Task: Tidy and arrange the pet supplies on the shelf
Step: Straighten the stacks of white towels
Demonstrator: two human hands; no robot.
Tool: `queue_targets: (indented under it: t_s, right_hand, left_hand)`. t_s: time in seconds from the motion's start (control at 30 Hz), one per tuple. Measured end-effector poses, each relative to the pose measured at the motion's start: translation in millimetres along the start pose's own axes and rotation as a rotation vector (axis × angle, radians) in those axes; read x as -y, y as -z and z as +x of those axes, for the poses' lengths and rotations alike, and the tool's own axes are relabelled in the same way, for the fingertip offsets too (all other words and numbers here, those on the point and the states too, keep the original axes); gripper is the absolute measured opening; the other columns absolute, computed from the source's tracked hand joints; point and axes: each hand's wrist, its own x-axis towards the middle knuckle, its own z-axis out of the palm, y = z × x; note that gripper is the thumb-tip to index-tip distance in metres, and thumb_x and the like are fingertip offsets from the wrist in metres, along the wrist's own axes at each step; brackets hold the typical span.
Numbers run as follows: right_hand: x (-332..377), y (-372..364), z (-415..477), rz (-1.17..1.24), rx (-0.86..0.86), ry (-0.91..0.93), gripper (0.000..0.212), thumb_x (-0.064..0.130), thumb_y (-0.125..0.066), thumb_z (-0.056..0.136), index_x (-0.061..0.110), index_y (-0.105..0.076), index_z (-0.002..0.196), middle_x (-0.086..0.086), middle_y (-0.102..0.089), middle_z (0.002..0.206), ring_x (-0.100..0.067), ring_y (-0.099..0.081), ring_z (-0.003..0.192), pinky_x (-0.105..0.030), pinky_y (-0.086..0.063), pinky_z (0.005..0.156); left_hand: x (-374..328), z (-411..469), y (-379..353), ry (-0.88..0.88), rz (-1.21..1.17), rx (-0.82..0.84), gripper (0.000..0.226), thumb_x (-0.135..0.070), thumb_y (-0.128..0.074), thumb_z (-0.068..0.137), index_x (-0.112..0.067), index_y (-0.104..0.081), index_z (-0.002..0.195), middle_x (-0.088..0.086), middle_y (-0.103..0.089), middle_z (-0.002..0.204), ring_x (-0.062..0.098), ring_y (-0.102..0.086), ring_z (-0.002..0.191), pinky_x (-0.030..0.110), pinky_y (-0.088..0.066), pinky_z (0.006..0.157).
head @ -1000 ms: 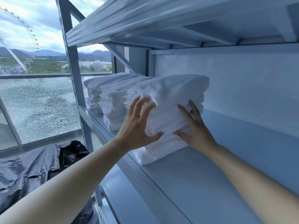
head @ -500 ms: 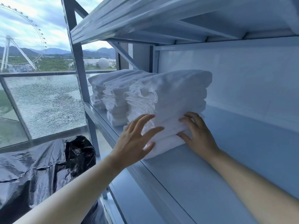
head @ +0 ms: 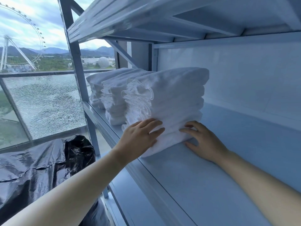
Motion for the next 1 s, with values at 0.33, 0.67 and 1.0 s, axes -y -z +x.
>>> queue_targets:
  t_s: [0.33, 0.67, 1.0]
  right_hand:
    - [6.4, -5.4, 12.9, -0.094, 0.037, 0.037, 0.038, 0.01, -0.069, 0.078, 0.025, -0.066, 0.113, -0.012, -0.056, 0.118, -0.031, -0.055, 0.107, -0.043, -0.054, 0.07]
    - [-4.9, -6.0, 18.4, -0.12, 0.057, -0.13, 0.03, 0.026, -0.05, 0.09, 0.017, -0.064, 0.116, -0.007, -0.058, 0.111, -0.026, -0.054, 0.103, -0.024, -0.039, 0.075]
    - [-5.9, 2.6, 8.8, -0.114, 0.011, -0.022, 0.029, 0.002, -0.067, 0.079, 0.014, -0.071, 0.105, -0.012, -0.063, 0.104, -0.031, -0.062, 0.091, -0.032, -0.049, 0.071]
  left_hand:
    - [-4.7, 2.2, 4.8, 0.033, 0.041, 0.027, 0.033, -0.006, -0.072, 0.069, -0.016, -0.073, 0.1, 0.005, -0.067, 0.115, 0.02, -0.065, 0.103, 0.025, -0.053, 0.063]
    - [-7.4, 8.4, 8.1, 0.023, 0.058, 0.038, 0.042, 0.006, -0.072, 0.063, -0.012, -0.072, 0.101, 0.007, -0.068, 0.108, 0.021, -0.066, 0.099, 0.026, -0.052, 0.043]
    - [-20.2, -1.2, 8.0, 0.096, -0.009, 0.097, 0.029, -0.019, -0.049, 0.09, -0.02, -0.069, 0.11, 0.006, -0.06, 0.126, 0.02, -0.061, 0.111, 0.025, -0.053, 0.06]
